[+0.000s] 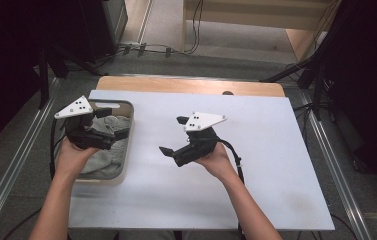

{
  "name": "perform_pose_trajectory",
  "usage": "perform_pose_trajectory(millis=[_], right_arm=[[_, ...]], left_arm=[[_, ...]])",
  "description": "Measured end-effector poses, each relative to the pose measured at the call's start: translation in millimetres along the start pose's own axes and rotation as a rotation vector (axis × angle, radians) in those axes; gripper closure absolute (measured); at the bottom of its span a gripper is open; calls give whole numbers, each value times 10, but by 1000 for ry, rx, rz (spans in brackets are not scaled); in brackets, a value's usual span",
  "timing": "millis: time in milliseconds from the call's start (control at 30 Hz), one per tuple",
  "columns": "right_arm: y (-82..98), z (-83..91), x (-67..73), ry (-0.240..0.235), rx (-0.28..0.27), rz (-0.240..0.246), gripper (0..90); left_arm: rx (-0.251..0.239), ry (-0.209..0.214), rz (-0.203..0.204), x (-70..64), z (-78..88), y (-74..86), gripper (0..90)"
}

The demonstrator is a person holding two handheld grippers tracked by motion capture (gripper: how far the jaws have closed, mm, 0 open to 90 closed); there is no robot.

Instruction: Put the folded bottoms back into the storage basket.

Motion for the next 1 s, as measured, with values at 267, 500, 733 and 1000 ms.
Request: perform_pose_trajectory(millis=[267,500,733,1000], right_arm=[[98,141,-20,11,4,2,0],[219,288,-45,23,4,2,0],[380,483,-84,49,10,-3,0],[563,722,-154,80,11,-13,0]], left_arm=[[7,13,-13,-78,-16,54,0],[8,19,-22,-151,-36,120,0],[18,16,-41,-212,-60,154,0],[10,15,-56,-283,-81,180,0]])
Point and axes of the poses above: each handheld gripper's, and its own axes: z roughly backward along the jaws, y roughly out of its underside, x roughly to its left, the point moved 1 cm from there along -z, roughly forward along the jaws, and after that the axes turned 1 degree about -x, right-handed, at the moved point
